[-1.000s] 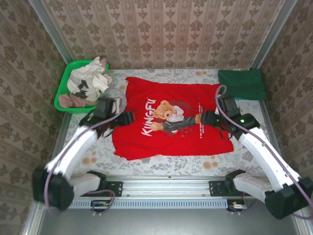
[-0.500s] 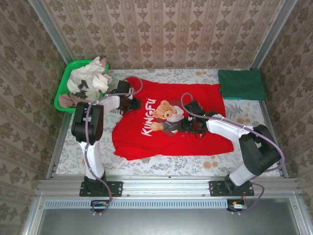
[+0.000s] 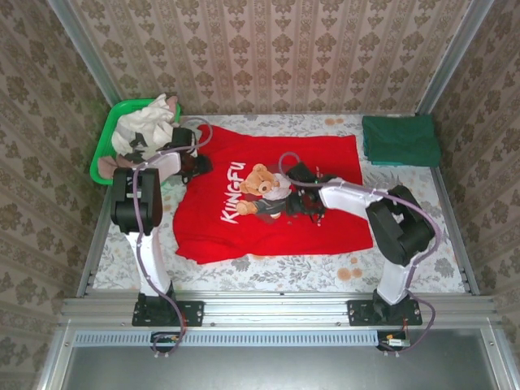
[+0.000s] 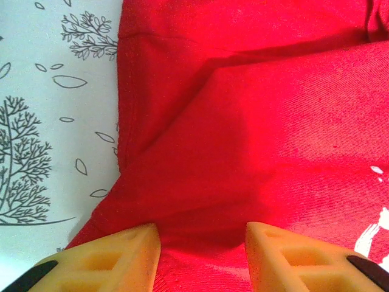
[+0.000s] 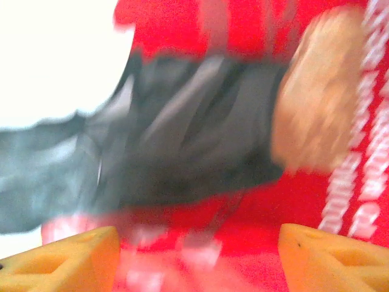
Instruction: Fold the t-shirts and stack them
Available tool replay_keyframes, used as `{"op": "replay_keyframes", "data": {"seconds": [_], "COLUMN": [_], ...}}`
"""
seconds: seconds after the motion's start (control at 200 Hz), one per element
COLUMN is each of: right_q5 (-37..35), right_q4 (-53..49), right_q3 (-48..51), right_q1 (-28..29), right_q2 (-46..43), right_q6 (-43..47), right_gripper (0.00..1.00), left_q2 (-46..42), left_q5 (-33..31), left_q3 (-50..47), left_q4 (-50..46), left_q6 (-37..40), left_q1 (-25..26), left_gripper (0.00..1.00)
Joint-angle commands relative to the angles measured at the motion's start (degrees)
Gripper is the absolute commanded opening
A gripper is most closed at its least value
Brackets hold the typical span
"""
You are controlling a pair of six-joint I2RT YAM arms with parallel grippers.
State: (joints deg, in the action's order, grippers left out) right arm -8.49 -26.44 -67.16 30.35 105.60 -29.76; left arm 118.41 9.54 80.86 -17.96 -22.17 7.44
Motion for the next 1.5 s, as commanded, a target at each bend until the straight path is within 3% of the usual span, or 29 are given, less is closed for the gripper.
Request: {"op": "replay_keyframes", "data": {"seconds": [0.0, 0.225, 0.32, 0.625, 0.955, 1.025, 1.12, 1.295, 1.42, 1.495], "right_q5": [-4.6, -3.3, -1.0, 2.5, 4.8, 2.7, 0.6, 7.4, 10.8, 8.6], "right_q4": [-6.9, -6.4, -5.8, -2.3, 0.2, 1.6, 7.9, 25.0, 29.7, 32.1], "right_q3": [-8.7, -18.8, -19.6, -16.1, -9.3, -6.2, 1.1, 13.6, 13.6, 12.1], "right_q1": [-3.4, -5.7, -6.3, -6.3, -5.5, -3.5, 1.9, 16.3, 26.2, 31.9], "right_q2": [3.8, 9.2, 11.4, 12.5, 6.5, 1.7, -7.5, -18.9, -14.5, -9.1], "right_q6": [2.0, 5.2, 4.5, 4.4, 4.5, 5.8, 12.3, 31.7, 42.3, 50.0], "right_gripper": [0.71, 0.71, 0.70, 0.66, 0.66, 0.67, 0.70, 0.73, 0.70, 0.70], "left_q2": [-0.7, -0.3, 3.9, 24.5, 29.1, 25.8, 16.2, -7.7, -25.8, -36.1], "left_q5": [-0.1, -1.7, -0.3, 3.3, 8.1, 9.0, 7.4, 3.4, 0.2, -3.0], "left_q3": [-0.9, 10.1, 17.1, 44.5, 50.9, 49.6, 42.4, 21.3, 2.1, -7.6], "left_q4": [-4.3, -6.7, -7.0, -11.6, -10.0, -10.9, -11.3, -7.1, -4.6, -6.3], "left_q6": [1.2, 1.4, 0.4, -3.2, -3.7, -2.1, 2.0, 7.0, 6.5, 5.4], "left_q1": [-0.4, 2.8, 4.6, 6.0, 6.0, 5.7, 5.7, 4.9, 2.5, 0.7], "left_gripper": [0.46, 0.60, 0.53, 0.44, 0.40, 0.43, 0.55, 0.99, 1.00, 1.00]}}
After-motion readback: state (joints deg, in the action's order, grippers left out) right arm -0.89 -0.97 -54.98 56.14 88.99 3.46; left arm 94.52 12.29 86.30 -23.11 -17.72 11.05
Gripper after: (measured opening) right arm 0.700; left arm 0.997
